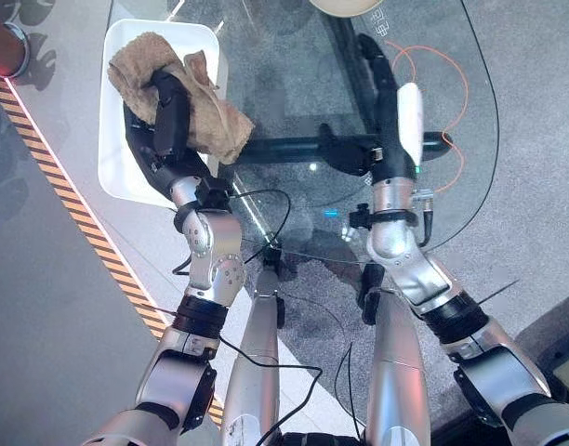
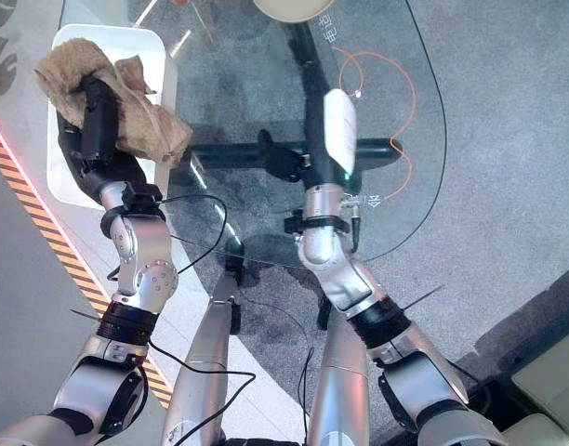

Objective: Wipe the table with a cloth and put it in the basket.

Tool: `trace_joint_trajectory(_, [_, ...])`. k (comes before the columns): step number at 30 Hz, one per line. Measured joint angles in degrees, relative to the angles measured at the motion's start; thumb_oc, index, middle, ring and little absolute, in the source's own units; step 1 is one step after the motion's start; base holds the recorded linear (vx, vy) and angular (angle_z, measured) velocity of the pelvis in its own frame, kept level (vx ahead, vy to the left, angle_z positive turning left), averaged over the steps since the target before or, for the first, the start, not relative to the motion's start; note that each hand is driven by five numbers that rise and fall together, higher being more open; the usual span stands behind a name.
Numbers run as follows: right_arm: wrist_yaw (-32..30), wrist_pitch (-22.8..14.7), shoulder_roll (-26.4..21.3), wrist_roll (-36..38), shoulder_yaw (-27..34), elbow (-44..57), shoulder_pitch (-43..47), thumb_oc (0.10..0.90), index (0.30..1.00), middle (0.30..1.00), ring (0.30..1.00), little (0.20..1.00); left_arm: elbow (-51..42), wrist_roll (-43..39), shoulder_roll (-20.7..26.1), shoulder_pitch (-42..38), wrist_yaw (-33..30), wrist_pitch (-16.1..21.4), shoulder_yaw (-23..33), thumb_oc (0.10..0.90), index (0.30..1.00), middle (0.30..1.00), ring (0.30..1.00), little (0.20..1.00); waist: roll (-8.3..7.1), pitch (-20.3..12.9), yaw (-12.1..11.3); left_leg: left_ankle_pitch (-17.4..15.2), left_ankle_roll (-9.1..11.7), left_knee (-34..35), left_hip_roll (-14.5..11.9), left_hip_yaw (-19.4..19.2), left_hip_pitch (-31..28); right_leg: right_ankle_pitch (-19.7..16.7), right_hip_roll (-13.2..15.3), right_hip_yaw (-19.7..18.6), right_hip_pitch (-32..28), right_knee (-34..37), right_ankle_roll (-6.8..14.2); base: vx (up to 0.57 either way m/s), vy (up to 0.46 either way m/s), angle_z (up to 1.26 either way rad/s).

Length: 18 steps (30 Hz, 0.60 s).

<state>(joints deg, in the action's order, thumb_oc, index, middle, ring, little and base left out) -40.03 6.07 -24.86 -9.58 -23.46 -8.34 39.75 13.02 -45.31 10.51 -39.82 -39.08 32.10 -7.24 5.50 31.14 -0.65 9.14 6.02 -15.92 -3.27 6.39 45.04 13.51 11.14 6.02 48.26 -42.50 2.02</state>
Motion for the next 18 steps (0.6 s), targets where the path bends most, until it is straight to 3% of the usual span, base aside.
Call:
trace_joint_trajectory(8, [-6.6,-0.7,-2.9,0.6,4.2,-5.0,-2.0,0.8,0.9,0.9,0.9,0.9,1.1,1.0,1.9,-0.1,-0.4,0.9,1.5,0.1,0.3,0.3,0.3,0.2,-0.01,0.0,1.1,-0.1,-0.1,0.1,0.0,-0.5,0.0,0.0,0.0,-0.5,0.4,0.0,0.0,0.0,0.004,-0.01])
trace_joint_trajectory(18, [-12.7,-5.3,-7.0,9.9,7.3,-25.6,0.1,0.8,0.9,0.9,0.9,0.9,11.5,1.3,8.9,-2.6,-3.3,1.4,1.9,0.1,0.3,0.3,0.3,0.2,-0.04,0.0,1.5,0.1,0.1,0.8,-0.1,-1.1,0.0,-0.1,-0.1,-1.1,1.0,0.1,0.2,0.0,0.002,-0.01])
